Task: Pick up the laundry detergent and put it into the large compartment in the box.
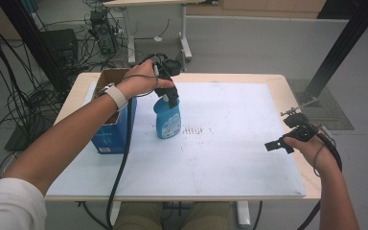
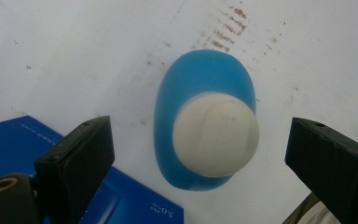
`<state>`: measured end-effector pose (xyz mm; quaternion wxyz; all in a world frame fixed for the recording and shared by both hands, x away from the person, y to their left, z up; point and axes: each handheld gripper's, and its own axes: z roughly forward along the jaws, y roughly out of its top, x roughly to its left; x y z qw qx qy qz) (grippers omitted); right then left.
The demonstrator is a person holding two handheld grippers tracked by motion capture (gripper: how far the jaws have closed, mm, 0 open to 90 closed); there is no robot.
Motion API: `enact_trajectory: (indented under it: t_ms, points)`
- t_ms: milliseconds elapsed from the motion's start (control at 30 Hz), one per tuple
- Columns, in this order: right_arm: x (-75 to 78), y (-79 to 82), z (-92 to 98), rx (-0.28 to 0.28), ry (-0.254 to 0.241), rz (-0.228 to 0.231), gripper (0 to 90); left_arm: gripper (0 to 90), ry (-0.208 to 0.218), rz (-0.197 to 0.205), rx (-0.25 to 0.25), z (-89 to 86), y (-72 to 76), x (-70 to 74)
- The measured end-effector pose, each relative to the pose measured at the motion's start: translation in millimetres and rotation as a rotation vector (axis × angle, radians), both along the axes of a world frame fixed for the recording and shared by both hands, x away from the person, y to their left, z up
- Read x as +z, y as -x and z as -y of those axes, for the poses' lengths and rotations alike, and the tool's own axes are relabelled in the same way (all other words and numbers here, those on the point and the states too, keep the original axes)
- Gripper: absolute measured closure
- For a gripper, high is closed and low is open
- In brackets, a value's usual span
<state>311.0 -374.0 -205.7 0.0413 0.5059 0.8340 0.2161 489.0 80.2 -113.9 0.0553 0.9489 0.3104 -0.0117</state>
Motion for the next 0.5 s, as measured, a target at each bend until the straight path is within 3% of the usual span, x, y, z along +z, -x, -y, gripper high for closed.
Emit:
enact_trajectory:
  t_ms: [500]
  points:
    - [-0.1,0.5,0.6,-0.001,-0.001,0.002,10.3,8.4,-0.003,0.001,0.004,0.2,0.1,-0.5]
